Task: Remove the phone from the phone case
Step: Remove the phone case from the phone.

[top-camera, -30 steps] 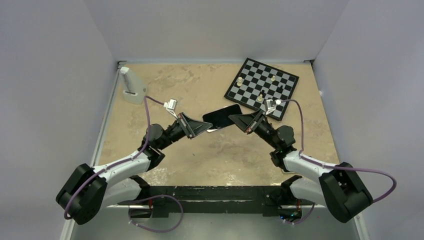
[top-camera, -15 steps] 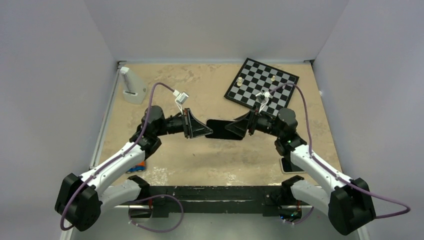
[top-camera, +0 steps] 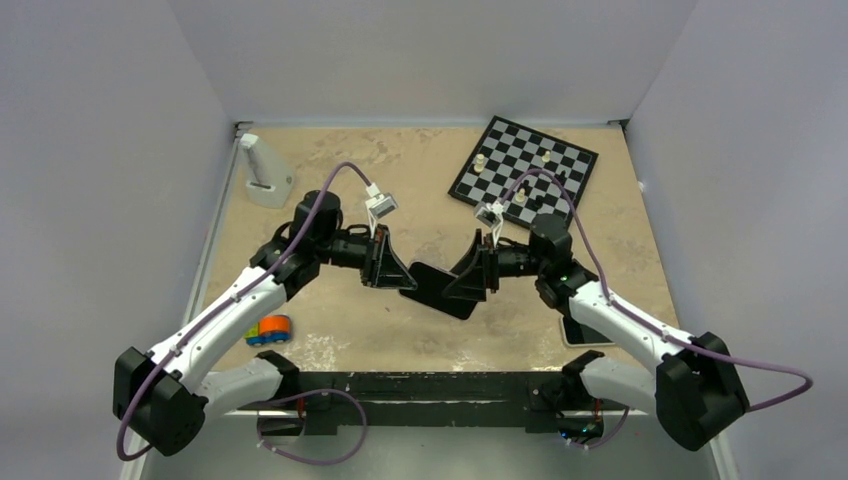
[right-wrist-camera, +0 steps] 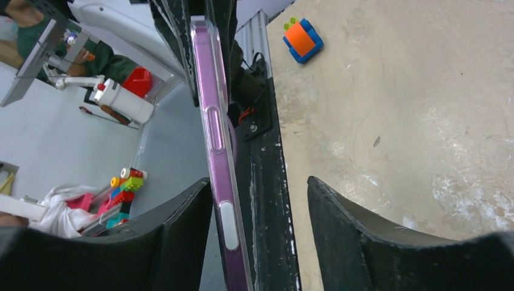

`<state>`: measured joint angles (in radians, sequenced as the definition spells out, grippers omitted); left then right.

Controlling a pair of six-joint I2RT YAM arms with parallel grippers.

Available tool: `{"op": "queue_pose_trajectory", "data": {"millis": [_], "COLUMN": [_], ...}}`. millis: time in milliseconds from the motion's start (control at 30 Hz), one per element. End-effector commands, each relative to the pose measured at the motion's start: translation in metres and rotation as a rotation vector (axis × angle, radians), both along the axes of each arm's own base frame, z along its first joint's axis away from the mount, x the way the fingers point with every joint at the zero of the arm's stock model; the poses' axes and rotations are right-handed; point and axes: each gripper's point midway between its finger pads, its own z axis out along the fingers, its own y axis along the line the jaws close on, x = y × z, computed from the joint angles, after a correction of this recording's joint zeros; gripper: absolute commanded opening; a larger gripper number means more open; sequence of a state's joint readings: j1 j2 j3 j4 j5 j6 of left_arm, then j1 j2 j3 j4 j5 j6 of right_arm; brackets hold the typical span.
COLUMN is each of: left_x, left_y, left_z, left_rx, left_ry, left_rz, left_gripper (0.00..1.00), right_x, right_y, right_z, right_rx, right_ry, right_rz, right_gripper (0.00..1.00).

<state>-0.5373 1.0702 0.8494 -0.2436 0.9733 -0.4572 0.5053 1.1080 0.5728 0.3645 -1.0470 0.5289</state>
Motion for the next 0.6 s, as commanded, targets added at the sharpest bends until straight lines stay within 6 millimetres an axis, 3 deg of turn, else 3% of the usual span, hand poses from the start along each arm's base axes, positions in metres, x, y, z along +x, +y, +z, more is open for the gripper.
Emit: {"op": "queue_pose_trajectory", "data": {"millis": [0,67,267,333,467,567], "left_x": [0.001,0.001,0.001,0.0,-0.004,-0.007], "left_y": [-0.005,-0.006,-0.004,-0.002,-0.001,-0.001], "left_z": [0.029,0.029,0.02,0.014,0.011,0.008], "left_rx": [-0.054,-0.053,0.003,0.042,0.057,0.071], "left_ry": [-0.088,-0.085,-0.048,-0.043,-0.046,-0.049], "left_rz": [-0.059,-0.061,-0.082,-0.08,-0.101,-0.114], "left_gripper": [0.0,0.0,0.0,0.0,0.0,0.0], "right_x": [-0.011,-0.011,0.013,0.017,0.007,0.002], "right_y": [0.007,0.011,0.016,0.018,0.032,0.043], "right_z": [0.01,0.011,0.012,0.01,0.005,0.001], "right_rx": [0.055,0.059,-0.041,-0.092,-0.149,-0.191], "right_ry": [-0.044,-0.046,-0.056,-0.072,-0.101,-0.106], "right_rz": [0.04,0.034,-0.023,-0.008,0.104,0.176], "right_gripper": [0.58,0.57,0.71,0.71,0.69,0.62]}}
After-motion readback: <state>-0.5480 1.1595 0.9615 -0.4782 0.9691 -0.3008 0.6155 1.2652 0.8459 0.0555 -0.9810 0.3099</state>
